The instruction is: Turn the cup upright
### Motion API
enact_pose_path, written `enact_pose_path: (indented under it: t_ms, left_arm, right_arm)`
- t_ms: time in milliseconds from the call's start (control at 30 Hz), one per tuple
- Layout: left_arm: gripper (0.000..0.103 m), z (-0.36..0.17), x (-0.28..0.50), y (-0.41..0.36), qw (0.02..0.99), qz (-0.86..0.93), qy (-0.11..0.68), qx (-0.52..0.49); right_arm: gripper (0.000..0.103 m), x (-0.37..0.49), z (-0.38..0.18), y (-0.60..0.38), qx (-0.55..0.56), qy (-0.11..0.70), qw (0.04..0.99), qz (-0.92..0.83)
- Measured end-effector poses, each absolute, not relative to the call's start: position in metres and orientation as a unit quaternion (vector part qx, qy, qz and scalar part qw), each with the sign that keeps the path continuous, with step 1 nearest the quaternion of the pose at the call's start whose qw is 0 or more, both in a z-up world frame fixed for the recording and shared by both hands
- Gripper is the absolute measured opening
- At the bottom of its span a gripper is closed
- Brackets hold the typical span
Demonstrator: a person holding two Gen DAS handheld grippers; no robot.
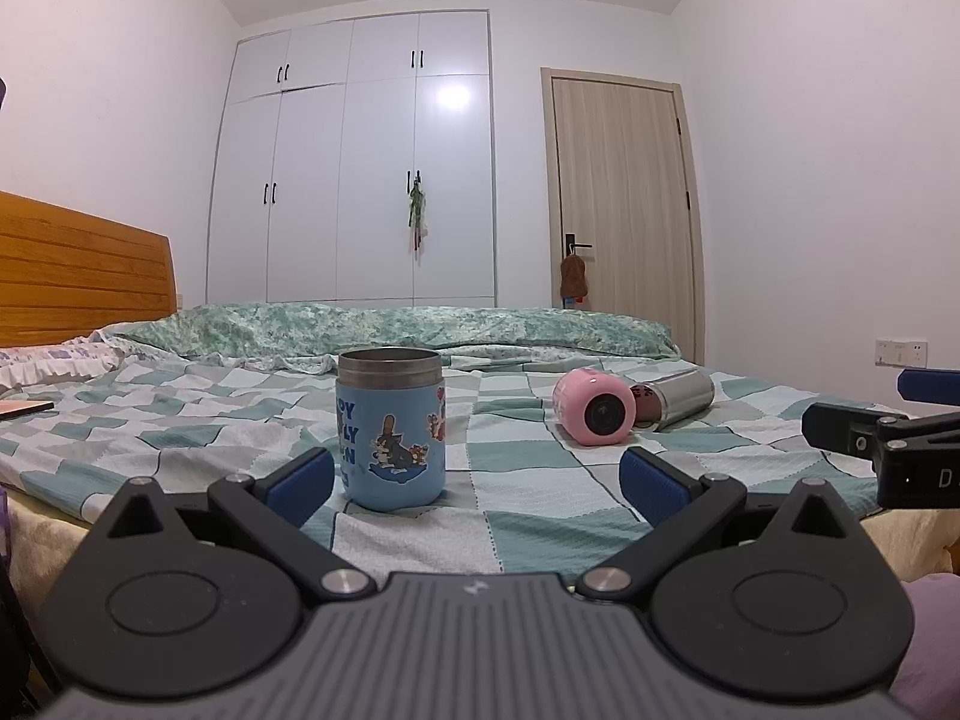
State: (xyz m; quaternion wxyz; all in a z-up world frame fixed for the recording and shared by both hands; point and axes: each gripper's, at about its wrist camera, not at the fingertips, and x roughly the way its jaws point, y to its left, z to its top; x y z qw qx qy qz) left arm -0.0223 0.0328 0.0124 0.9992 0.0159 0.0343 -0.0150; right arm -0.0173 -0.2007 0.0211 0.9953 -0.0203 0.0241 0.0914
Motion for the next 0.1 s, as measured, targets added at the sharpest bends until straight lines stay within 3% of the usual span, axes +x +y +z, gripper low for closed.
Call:
enact_pose_path:
  t_ms: [100]
  left_arm:
    - [0.103,0.0124,-0.0226,0.0349,0.999,-0.016,0.034,0.014]
  right_arm:
    - [0.103,-0.0176,0.0211,-0.2005,-0.021,0.024,0.995,0.091]
